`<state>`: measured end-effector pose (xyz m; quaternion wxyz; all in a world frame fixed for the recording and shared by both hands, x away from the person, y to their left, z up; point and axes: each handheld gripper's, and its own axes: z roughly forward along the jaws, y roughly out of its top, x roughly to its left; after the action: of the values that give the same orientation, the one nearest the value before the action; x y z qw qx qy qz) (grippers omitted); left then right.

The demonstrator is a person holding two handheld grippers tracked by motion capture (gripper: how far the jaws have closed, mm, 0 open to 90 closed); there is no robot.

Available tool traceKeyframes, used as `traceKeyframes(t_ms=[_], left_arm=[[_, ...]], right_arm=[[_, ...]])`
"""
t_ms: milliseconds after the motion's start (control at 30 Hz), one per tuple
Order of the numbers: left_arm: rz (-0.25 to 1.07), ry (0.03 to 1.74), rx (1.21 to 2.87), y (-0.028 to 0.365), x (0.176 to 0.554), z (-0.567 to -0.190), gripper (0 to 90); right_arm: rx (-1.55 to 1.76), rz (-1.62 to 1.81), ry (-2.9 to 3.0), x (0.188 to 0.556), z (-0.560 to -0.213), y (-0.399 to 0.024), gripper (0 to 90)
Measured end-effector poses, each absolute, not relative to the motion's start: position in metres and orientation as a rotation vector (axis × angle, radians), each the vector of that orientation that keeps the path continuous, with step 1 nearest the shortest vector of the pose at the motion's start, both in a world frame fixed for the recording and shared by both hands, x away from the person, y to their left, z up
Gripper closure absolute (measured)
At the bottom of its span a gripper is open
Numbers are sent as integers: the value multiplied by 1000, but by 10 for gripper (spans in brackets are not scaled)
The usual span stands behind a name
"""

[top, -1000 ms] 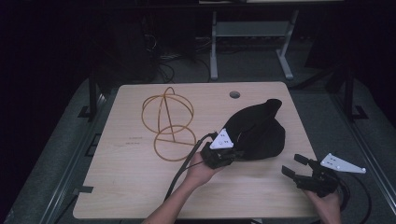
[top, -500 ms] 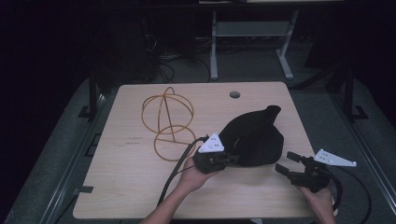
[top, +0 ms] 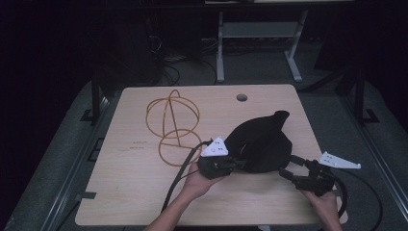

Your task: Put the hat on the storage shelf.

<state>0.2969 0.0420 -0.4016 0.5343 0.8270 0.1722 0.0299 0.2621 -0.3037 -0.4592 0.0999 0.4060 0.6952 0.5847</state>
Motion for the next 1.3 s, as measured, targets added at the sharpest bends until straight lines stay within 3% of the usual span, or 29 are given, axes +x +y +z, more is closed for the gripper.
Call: traceKeyframes(t_ms=[400, 833, 1033, 1300], left_arm=[[58, 368, 1986, 39, 294, -403, 857], [42, 320, 2006, 34, 290, -403, 859], [42, 316, 2008, 35, 289, -404, 859], [47, 348, 1999, 45, 290, -403, 857]], right_arm=[[1199, 1777, 2084, 271, -460, -300, 269], [1178, 1724, 2160, 283, -463, -286, 664], [1188, 1680, 2169, 287, -464, -278, 805], [1139, 1671, 2107, 280, -455, -278, 852]])
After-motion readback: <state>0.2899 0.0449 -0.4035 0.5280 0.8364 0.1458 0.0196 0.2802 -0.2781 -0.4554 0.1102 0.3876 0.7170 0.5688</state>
